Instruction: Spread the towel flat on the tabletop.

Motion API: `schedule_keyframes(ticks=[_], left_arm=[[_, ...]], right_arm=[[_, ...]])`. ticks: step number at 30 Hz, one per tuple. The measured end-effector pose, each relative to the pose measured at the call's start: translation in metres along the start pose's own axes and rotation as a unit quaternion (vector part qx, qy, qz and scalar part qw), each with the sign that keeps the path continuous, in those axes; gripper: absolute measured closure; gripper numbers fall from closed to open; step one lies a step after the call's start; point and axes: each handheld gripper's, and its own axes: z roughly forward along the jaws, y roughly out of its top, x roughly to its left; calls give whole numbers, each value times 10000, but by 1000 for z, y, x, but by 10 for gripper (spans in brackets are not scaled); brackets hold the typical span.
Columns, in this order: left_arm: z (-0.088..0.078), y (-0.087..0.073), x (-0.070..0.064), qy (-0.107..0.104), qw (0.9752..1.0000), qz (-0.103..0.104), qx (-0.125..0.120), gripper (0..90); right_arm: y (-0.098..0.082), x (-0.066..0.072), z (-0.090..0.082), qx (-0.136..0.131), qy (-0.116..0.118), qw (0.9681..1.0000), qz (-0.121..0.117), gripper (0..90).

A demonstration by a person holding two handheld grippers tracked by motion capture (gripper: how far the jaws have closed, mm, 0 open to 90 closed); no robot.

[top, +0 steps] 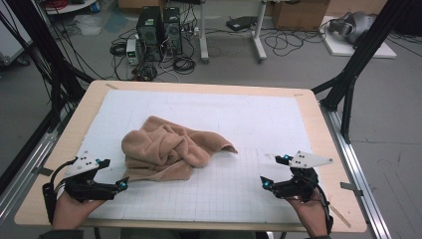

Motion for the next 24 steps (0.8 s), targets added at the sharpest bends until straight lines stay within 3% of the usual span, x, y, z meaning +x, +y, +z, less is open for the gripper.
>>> schedule_keyframes(ticks=[13, 24], left_arm=[[-4, 1, -5, -48, 9999, 106, -13, 102], [3, 6, -6, -107, 9998, 161, 11, 108]], right_arm=[[-3, 5, -3, -10, 10, 10000, -53, 100], [14, 7, 8, -10, 119, 9998, -156, 101]])
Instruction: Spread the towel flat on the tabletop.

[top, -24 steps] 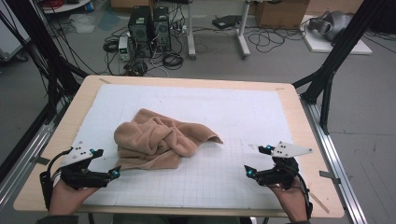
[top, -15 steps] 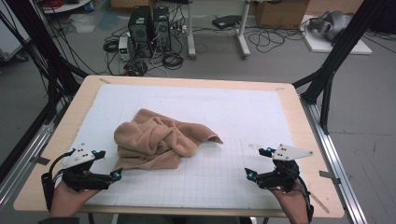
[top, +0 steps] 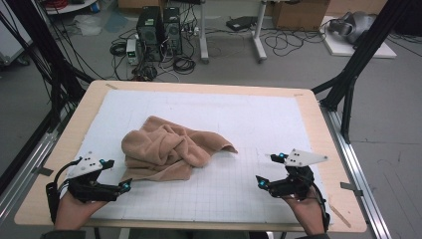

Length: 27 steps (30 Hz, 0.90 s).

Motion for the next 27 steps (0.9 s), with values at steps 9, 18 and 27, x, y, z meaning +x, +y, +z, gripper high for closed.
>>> schedule_keyframes(ticks=[9, 18, 27], left_arm=[[4, 10, -2, -57, 9999, 96, -27, 128], [20, 20, 7, -59, 10000, 15, -40, 141], [38, 45, 16, 36, 10000, 16, -78, 203]], right_arm=[[34, 9, 32, 64, 322, 9991, -249, 101], [72, 20, 82, 193, 714, 9961, -480, 101], [87, 42, 141, 416, 1169, 9904, -604, 184]])
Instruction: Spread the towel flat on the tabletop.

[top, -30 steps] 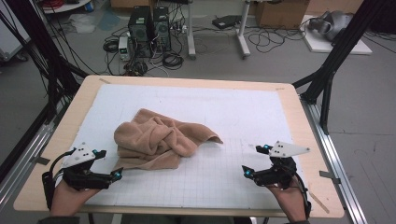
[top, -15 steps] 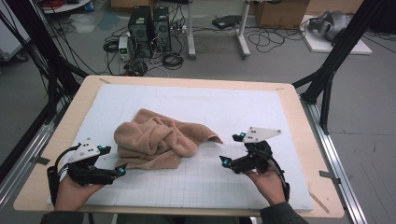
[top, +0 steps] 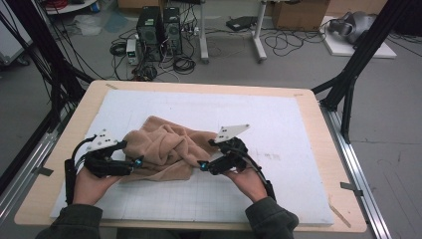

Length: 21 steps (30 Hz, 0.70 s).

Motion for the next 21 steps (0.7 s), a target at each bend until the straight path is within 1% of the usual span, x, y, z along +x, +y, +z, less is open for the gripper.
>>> schedule_keyframes(ticks=[1, 2, 3, 4, 5, 6, 7, 8, 9, 10, 12, 13, 15, 16, 17, 18, 20, 21], left_arm=[[4, 2, 0, 3, 10000, 1, -23, 216], [7, 3, 1, -30, 10000, 29, -15, 247], [11, 4, 2, -92, 9999, 38, 10, 247], [15, 5, 3, -125, 9999, 52, 62, 294], [20, 5, 4, -135, 9998, 67, 143, 368], [24, 5, 4, -145, 9996, 74, 225, 414], [30, 3, 4, -153, 9990, 131, 390, 414], [36, 2, 3, -133, 9981, 224, 550, 461], [42, 0, 3, -132, 9969, 307, 715, 507], [46, -2, 2, -134, 9961, 308, 812, 563], [51, -6, 2, -151, 9958, 285, 857, 641], [50, -6, 2, -154, 9961, 241, 840, 684], [46, -6, 3, -211, 9963, 203, 805, 758], [43, -6, 3, -249, 9966, 161, 765, 781], [39, -5, 2, -280, 9970, 116, 718, 781], [36, -4, 0, -312, 9972, 110, 673, 786], [30, -3, -5, -434, 9973, 103, 586, 790], [27, -2, -9, -484, 9973, 89, 543, 791]], right_arm=[[0, 0, 7, 70, 81, 9999, 37, 251], [0, 0, 14, 138, 254, 9996, 29, 312], [0, 0, 14, 138, 254, 9996, 29, 312], [0, 0, 21, 216, 297, 9993, 1, 324], [0, -1, 36, 440, 277, 9986, -93, 372], [-1, -1, 41, 489, 277, 9984, -111, 404], [-1, -1, 41, 489, 277, 9984, -111, 404], [-1, -1, 49, 553, 226, 9981, -164, 436], [-2, -1, 54, 599, 209, 9978, -164, 475], [-3, -2, 59, 617, 180, 9978, -154, 525], [-6, -3, 65, 648, 194, 9974, -227, 651], [-7, -4, 65, 638, 210, 9974, -245, 692], [-10, -9, 61, 517, 339, 9980, -164, 800], [-13, -14, 50, 483, 410, 9979, -109, 826], [-13, -14, 50, 483, 410, 9979, -109, 826], [-13, -15, 44, 452, 425, 9980, -149, 834], [-13, -14, 31, 459, 353, 9978, -327, 836], [-13, -14, 24, 448, 330, 9977, -380, 837]])
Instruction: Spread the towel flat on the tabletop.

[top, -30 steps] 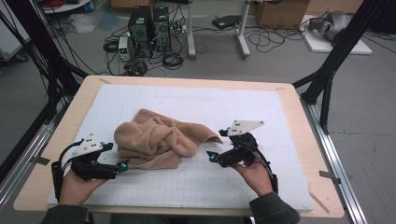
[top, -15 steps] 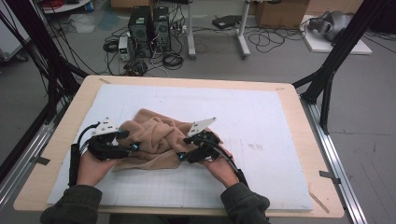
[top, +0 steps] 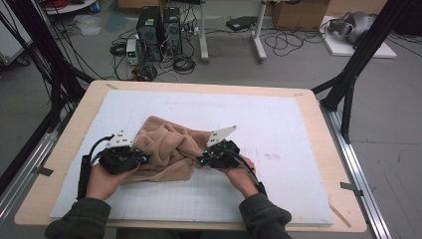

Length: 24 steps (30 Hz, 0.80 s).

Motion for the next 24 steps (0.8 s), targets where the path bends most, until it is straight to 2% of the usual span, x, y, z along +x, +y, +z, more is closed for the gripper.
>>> schedule_keyframes(ticks=[3, 4, 5, 7, 9, 11, 13, 16, 17, 18, 19, 20, 22, 23, 24], left_arm=[[-9, 1, -14, -191, 9997, 66, -109, 791], [-11, 1, -18, -241, 9996, 86, -126, 792], [-14, 1, -24, -313, 9993, 80, -173, 792], [-18, 1, -34, -445, 9986, 98, -263, 792], [-21, 0, -45, -609, 9975, 125, -322, 793], [-19, -1, -56, -756, 9966, 179, -283, 792], [-16, -4, -66, -823, 9959, 314, -222, 791], [-8, -11, -71, -892, 9954, 343, -92, 785], [-6, -13, -71, -898, 9953, 361, -45, 751], [-5, -14, -71, -903, 9952, 376, 0, 706], [-5, -14, -70, -903, 9953, 354, 4, 706], [-6, -14, -70, -901, 9954, 335, -2, 658], [-12, -11, -70, -921, 9951, 368, -58, 573], [-15, -9, -70, -927, 9949, 393, -82, 509], [-22, -5, -70, -923, 9949, 393, -142, 509]], right_arm=[[-4, 2, -25, -46, -27, 10000, -56, 837], [-7, 3, -43, -102, -35, 9999, -41, 837], [-7, 3, -43, -102, -35, 9999, -41, 837], [-11, 5, -60, -84, -132, 9998, -148, 837], [-16, 8, -78, -80, -184, 9997, -159, 837], [-20, 10, -94, -126, -264, 9994, -163, 837], [-26, 16, -112, -101, -233, 9994, -239, 837], [-34, 22, -116, -32, -126, 9997, -211, 837], [-43, 28, -111, 159, -3, 9996, -232, 829], [-47, 29, -107, 250, 57, 9993, -258, 803], [-47, 29, -107, 250, 57, 9993, -258, 803], [-50, 31, -103, 328, 25, 9992, -243, 722], [-53, 29, -103, 254, 99, 9996, -117, 649], [-52, 27, -108, 58, -27, 10000, -5, 577], [-52, 27, -108, 58, -27, 10000, -5, 577]])
